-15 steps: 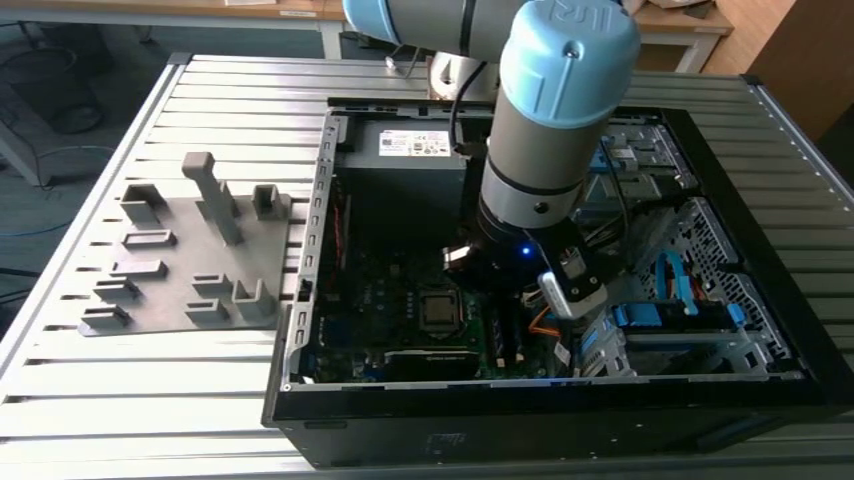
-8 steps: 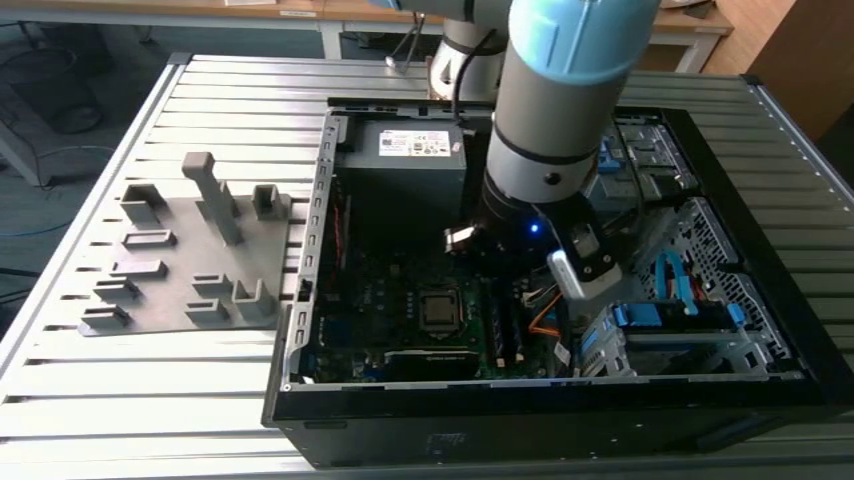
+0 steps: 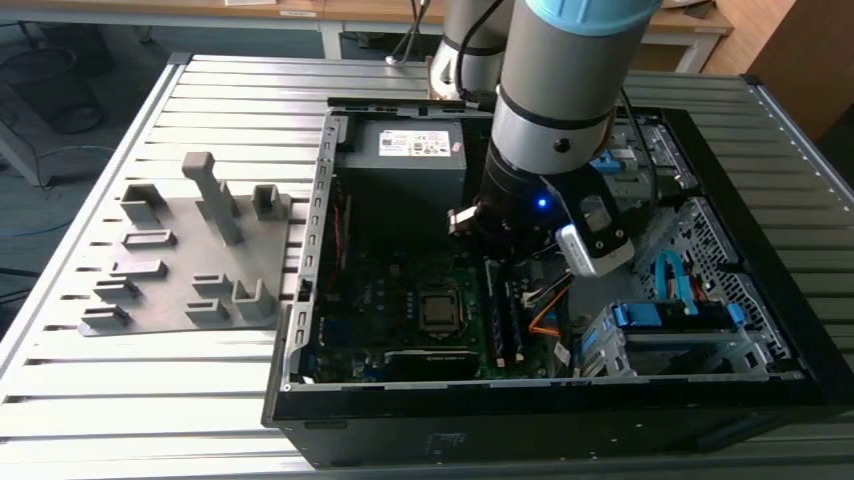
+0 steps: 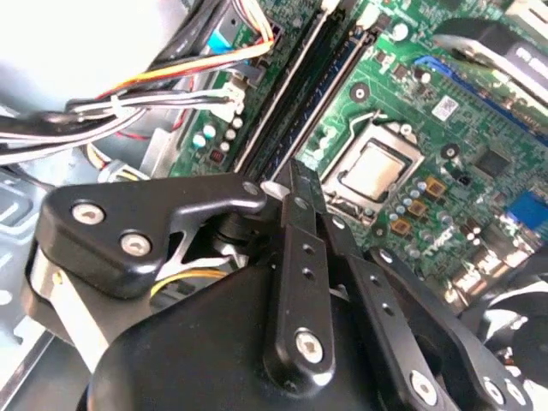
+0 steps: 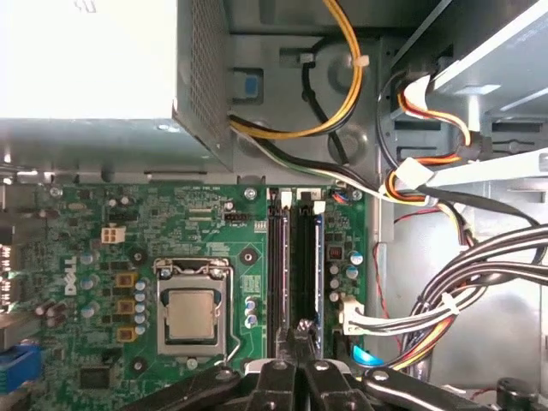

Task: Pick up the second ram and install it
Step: 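Insert the second ram into the second slot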

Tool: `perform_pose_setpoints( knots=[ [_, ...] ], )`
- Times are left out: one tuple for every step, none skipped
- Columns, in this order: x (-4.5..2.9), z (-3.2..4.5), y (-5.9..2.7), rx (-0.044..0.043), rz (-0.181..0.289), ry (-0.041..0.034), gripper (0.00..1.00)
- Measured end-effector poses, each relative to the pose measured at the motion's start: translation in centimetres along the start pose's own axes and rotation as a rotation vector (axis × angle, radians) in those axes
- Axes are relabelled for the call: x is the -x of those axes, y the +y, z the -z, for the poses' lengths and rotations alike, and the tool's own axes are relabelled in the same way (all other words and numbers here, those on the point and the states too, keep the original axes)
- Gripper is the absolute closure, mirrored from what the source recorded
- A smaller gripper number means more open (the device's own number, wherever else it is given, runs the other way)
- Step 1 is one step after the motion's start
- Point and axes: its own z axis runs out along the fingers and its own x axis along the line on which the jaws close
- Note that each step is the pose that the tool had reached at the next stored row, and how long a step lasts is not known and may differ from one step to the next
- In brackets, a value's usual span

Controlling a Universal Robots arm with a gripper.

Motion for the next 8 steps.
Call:
perform_pose_setpoints(
  knots=[
    [0.00, 0.00, 0.00, 0.0003, 0.000, -0.0001, 0.90],
    [0.00, 0.02, 0.00, 0.0000, 0.000, 0.0000, 0.90],
    [0.00, 0.04, 0.00, -0.0002, 0.000, 0.0001, 0.90],
    [0.00, 0.04, 0.00, -0.0001, 0.000, 0.0000, 0.90],
    [0.00, 0.06, 0.00, -0.0001, 0.000, 0.0000, 0.90],
    [0.00, 0.07, 0.00, -0.0002, 0.000, 0.0000, 0.90],
    [0.00, 0.08, 0.00, -0.0001, 0.000, 0.0000, 0.90],
    [0.00, 0.08, 0.00, -0.0001, 0.000, 0.0001, 0.90]
  ],
)
